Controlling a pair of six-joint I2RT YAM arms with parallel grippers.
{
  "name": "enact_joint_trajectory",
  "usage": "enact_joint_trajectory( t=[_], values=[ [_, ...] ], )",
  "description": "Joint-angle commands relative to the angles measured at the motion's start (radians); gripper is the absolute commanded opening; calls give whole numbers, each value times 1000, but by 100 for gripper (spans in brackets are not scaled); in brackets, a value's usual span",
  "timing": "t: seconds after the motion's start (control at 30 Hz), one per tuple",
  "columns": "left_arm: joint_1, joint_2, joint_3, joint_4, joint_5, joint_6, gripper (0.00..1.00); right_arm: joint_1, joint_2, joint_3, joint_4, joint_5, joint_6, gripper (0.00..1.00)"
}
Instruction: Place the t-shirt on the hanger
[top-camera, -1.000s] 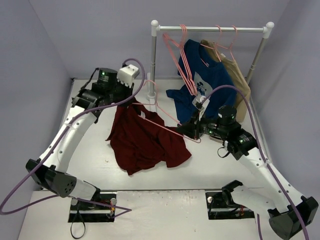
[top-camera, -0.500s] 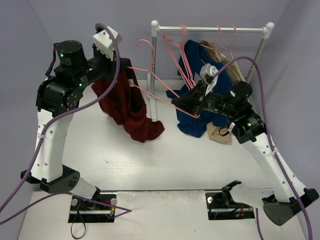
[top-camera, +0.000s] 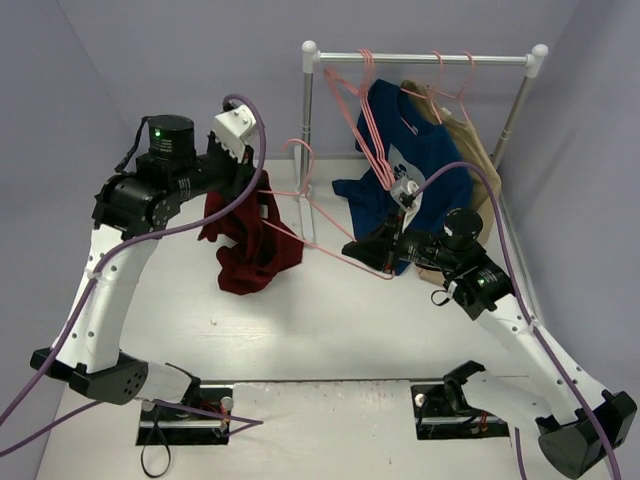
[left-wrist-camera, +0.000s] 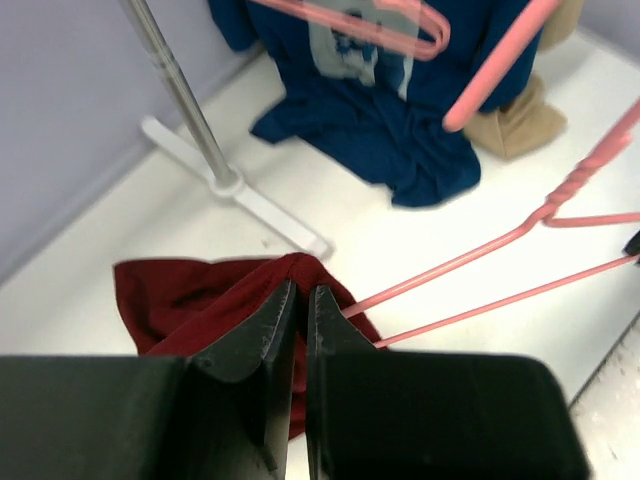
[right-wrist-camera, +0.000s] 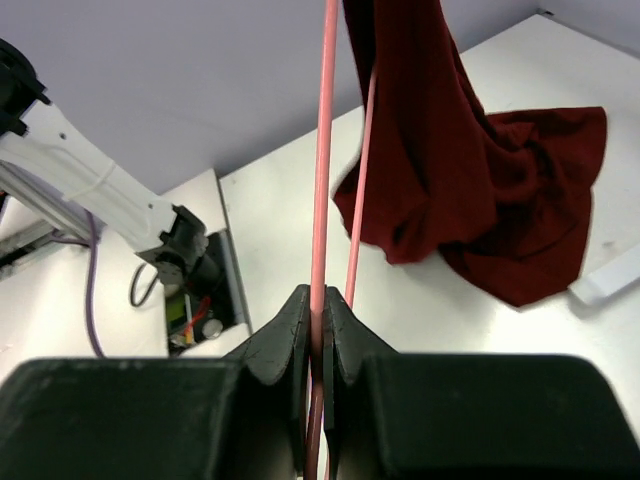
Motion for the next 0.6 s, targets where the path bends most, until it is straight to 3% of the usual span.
enact_joint_trajectory(
  t=[0.0, 0.2, 0.43, 0.57],
  values=[
    [20, -59, -47, 59, 7, 39, 0, 20, -37, 21, 246, -47, 86, 0],
    [96, -79, -105, 60, 26, 57, 0, 20, -33, 29, 246, -94, 91, 0],
    [148, -66, -118, 75, 272, 38, 0, 21, 14, 50, 272, -92, 75, 0],
    [137, -42, -66, 74, 333, 17, 0, 25, 81, 86, 342, -94, 83, 0]
  ],
)
